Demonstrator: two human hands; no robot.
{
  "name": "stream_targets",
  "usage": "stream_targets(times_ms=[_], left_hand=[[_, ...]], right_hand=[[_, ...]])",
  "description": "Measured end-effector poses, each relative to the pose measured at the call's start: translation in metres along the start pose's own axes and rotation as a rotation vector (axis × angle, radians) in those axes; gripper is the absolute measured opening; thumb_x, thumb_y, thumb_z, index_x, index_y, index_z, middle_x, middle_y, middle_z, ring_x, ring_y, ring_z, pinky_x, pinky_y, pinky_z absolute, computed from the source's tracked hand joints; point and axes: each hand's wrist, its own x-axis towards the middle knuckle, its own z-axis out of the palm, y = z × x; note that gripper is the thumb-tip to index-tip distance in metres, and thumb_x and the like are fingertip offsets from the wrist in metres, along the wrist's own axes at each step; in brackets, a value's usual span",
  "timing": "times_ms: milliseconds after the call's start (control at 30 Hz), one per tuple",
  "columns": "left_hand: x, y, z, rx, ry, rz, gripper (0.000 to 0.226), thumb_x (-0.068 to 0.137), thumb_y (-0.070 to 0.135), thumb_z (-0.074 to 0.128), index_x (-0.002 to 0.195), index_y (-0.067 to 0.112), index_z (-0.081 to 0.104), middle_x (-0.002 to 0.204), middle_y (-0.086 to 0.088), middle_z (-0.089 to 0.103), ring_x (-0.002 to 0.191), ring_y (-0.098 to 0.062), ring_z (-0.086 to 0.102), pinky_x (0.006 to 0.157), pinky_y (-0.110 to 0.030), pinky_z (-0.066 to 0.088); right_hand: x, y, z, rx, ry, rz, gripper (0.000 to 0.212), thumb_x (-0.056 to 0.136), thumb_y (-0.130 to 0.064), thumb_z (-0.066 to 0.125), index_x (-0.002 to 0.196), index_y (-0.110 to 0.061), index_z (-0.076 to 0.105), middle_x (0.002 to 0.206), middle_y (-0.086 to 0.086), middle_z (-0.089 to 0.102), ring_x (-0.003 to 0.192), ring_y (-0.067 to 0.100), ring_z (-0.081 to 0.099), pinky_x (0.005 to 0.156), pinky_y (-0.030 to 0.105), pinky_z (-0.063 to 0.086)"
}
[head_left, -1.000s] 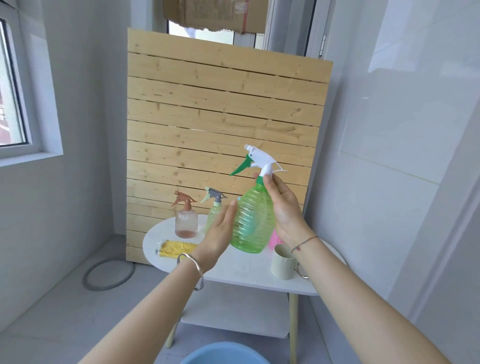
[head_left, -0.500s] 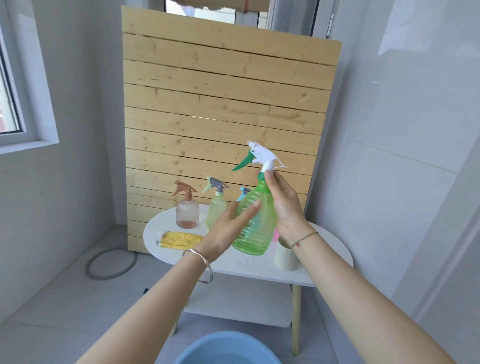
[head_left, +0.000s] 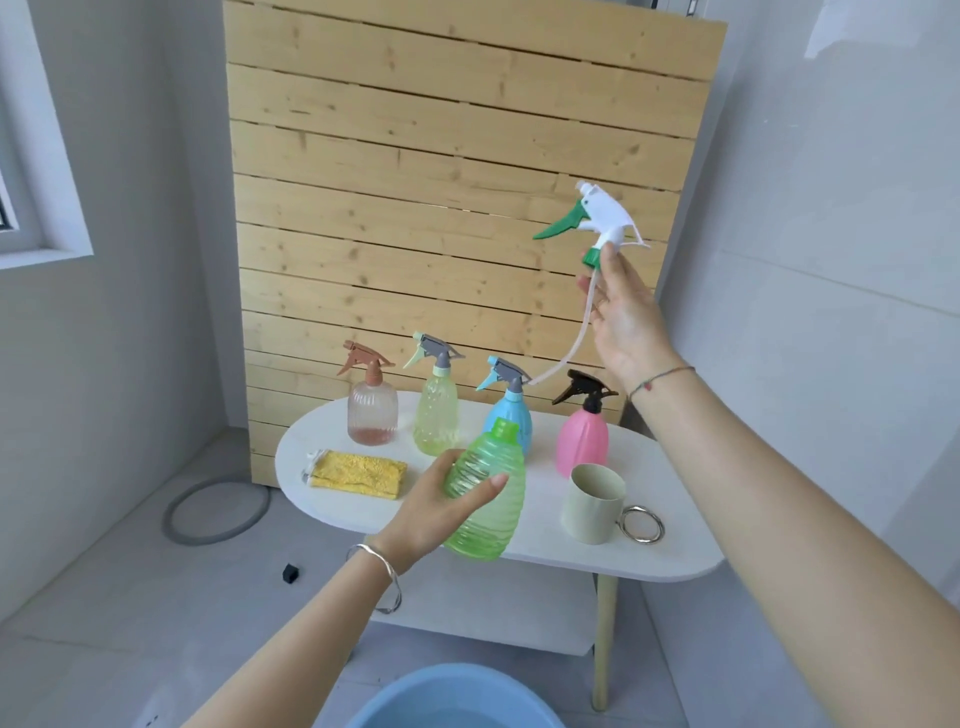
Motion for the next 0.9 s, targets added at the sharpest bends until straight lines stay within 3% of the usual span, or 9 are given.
stream_targets(times_ms=[133,233,333,400,500,567,667,767,900], left_hand=[[0.015,-0.027,-0.007,-0.028,0.126,0.056,0.042,0.079,0.043,0.075,0.113,0.025,0.058,0.107,0.009,0.068,0.098,0.003,0.063,0.082,-0.013,0.046],[0.026,-0.041,-0.014,-0.063,0.251,0.073,0.056,0.075,0.052,0.076,0.119,0.022,0.058,0.11,0.008,0.067,0.102,0.001,0.062,0.086,-0.015,0.046],[0.035,-0.046,-0.019,-0.142,0.332,0.074,0.049,0.074,0.043,0.069,0.116,0.021,0.059,0.107,0.009,0.068,0.094,0.007,0.063,0.076,-0.007,0.046],[0.04,-0.052,-0.019,-0.168,0.366,0.064,0.047,0.073,0.045,0.067,0.115,0.025,0.058,0.107,0.011,0.067,0.095,0.008,0.062,0.079,-0.011,0.047],[0.046,-0.068,-0.017,-0.174,0.396,0.037,0.056,0.073,0.054,0.07,0.118,0.024,0.057,0.111,0.009,0.066,0.101,0.005,0.06,0.087,-0.02,0.047],[0.05,-0.081,-0.015,-0.166,0.405,0.012,0.063,0.07,0.065,0.072,0.118,0.027,0.057,0.114,0.007,0.065,0.106,-0.002,0.06,0.092,-0.026,0.047],[0.05,-0.092,-0.011,-0.178,0.401,-0.006,0.069,0.063,0.068,0.067,0.117,0.027,0.058,0.114,0.006,0.065,0.108,-0.007,0.061,0.094,-0.031,0.049],[0.049,-0.096,-0.005,-0.185,0.386,-0.02,0.061,0.07,0.066,0.071,0.115,0.026,0.058,0.109,0.008,0.066,0.1,0.002,0.061,0.085,-0.022,0.049],[0.048,-0.097,0.005,-0.197,0.365,-0.022,0.039,0.071,0.048,0.067,0.106,0.031,0.058,0.101,0.013,0.067,0.09,0.01,0.061,0.074,-0.011,0.047]], right_hand=[[0.018,0.05,-0.017,-0.088,0.04,0.111,0.01,0.093,-0.025,0.059,0.086,-0.02,0.064,0.082,-0.005,0.059,0.08,0.01,0.059,0.083,0.022,0.048],[0.023,0.11,-0.034,-0.33,-0.103,0.32,0.019,0.091,-0.026,0.062,0.098,-0.01,0.069,0.088,0.002,0.065,0.087,0.016,0.061,0.1,0.032,0.045],[0.015,0.164,-0.046,-0.479,-0.174,0.49,0.035,0.09,-0.022,0.064,0.117,0.0,0.064,0.097,0.01,0.067,0.078,0.014,0.06,0.082,0.025,0.05],[0.007,0.192,-0.05,-0.61,-0.233,0.574,0.031,0.088,-0.023,0.066,0.112,-0.003,0.065,0.09,0.007,0.066,0.071,0.012,0.058,0.066,0.019,0.046],[-0.001,0.228,-0.056,-0.78,-0.358,0.706,0.017,0.09,-0.033,0.063,0.092,-0.016,0.066,0.078,-0.002,0.059,0.068,0.007,0.058,0.057,0.016,0.039],[-0.001,0.25,-0.061,-0.808,-0.356,0.738,0.018,0.09,-0.037,0.061,0.082,-0.021,0.062,0.075,-0.005,0.056,0.065,0.006,0.056,0.056,0.017,0.036],[0.001,0.274,-0.069,-0.808,-0.29,0.74,0.03,0.089,-0.04,0.062,0.099,-0.012,0.067,0.077,-0.001,0.056,0.062,0.008,0.05,0.056,0.019,0.034],[0.002,0.292,-0.077,-0.802,-0.241,0.689,0.028,0.086,-0.032,0.067,0.097,-0.007,0.069,0.071,0.002,0.056,0.059,0.01,0.046,0.057,0.015,0.038],[-0.003,0.305,-0.082,-0.726,-0.148,0.588,0.025,0.079,-0.026,0.075,0.087,-0.002,0.075,0.098,-0.005,0.07,0.092,0.011,0.062,0.086,0.022,0.047]])
